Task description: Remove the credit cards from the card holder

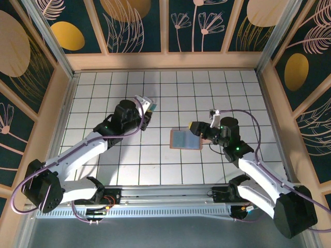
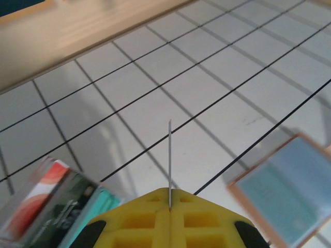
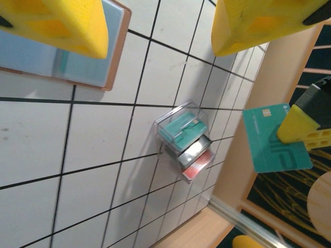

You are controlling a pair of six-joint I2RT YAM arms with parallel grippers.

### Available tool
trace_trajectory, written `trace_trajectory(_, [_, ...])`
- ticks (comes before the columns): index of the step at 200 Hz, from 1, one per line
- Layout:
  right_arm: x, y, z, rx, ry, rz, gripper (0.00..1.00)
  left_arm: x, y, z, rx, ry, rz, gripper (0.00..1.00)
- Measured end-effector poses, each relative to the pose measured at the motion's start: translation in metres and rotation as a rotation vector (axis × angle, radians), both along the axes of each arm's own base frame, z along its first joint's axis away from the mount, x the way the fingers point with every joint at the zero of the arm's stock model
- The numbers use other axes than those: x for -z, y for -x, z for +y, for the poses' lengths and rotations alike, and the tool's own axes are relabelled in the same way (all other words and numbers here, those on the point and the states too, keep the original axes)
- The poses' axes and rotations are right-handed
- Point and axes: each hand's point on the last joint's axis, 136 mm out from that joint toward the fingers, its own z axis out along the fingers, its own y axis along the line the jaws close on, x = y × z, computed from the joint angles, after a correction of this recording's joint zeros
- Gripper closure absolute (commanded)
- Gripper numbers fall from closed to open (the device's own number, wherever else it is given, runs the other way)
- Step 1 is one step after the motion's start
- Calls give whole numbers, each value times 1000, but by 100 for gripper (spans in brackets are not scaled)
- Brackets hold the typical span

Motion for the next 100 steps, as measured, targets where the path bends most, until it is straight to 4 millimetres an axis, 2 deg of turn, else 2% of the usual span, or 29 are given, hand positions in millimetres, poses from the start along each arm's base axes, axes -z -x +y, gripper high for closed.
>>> trace_trajectory(33, [-1, -2, -10, 57, 25, -2, 41, 9, -7, 14, 34, -132, 9, 100])
trace_trajectory(76, [6, -3, -18, 98, 54, 19, 38, 36, -17, 32, 73, -300, 54, 100])
trace_trajectory(100, [7, -4, -22, 121, 70, 29, 34, 41, -23, 37, 89, -355, 57, 100])
